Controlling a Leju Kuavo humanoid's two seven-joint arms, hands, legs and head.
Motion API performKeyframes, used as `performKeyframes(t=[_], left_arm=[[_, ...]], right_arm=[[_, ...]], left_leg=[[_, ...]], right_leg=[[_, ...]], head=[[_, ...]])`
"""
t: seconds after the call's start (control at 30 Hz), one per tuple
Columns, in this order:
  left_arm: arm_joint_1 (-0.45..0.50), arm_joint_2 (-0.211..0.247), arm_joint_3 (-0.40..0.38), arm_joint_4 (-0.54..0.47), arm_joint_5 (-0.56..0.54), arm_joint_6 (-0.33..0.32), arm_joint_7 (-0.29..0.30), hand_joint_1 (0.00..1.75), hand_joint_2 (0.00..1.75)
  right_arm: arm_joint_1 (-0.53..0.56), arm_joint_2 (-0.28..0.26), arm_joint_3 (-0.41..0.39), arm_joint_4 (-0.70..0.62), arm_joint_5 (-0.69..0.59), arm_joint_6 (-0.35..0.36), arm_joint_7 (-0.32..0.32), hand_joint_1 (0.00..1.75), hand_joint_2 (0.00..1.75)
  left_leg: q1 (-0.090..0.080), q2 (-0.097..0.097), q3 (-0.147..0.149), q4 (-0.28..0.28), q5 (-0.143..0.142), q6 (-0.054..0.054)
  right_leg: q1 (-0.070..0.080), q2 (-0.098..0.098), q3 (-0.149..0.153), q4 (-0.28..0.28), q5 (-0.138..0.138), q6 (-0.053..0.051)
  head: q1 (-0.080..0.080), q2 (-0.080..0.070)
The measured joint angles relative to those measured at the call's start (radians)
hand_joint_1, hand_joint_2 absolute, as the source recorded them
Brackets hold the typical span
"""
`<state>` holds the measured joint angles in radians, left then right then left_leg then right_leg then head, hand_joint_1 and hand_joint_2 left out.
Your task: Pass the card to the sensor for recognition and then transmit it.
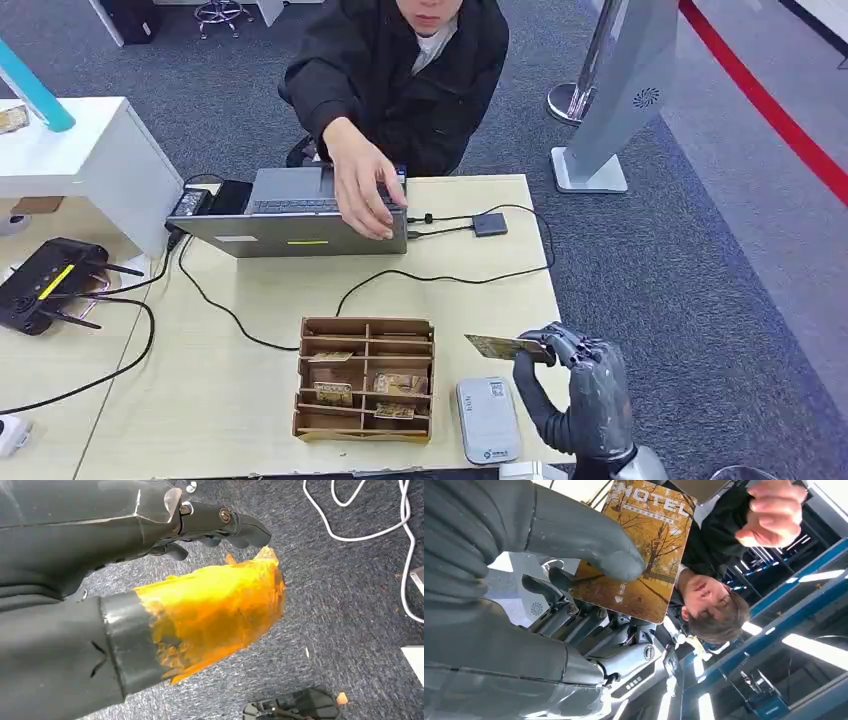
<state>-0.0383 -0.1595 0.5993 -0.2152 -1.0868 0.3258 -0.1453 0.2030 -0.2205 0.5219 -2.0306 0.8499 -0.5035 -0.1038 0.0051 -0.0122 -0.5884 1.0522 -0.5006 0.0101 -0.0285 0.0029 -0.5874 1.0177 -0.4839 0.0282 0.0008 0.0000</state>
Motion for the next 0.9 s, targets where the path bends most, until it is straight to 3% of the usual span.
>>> performKeyframes(t=[0.27,0.9], left_arm=[[-0.004,-0.002,-0.003,0.000,-0.024,-0.013,0.011,0.00,0.00],[-0.021,-0.008,-0.027,0.000,-0.056,-0.028,0.039,0.00,0.00]], right_arm=[[-0.046,0.021,0.001,-0.002,0.069,-0.002,-0.032,1.75,1.75],[-0.222,0.095,0.007,0.093,0.384,0.008,0.119,1.75,1.75]], left_leg=[[0.000,0.000,0.000,0.000,0.000,0.000],[0.000,0.000,0.000,0.000,0.000,0.000]], right_leg=[[0.000,0.000,0.000,0.000,0.000,0.000],[0.000,0.000,0.000,0.000,0.000,0.000]], head=[[0.000,0.000],[0.000,0.000]])
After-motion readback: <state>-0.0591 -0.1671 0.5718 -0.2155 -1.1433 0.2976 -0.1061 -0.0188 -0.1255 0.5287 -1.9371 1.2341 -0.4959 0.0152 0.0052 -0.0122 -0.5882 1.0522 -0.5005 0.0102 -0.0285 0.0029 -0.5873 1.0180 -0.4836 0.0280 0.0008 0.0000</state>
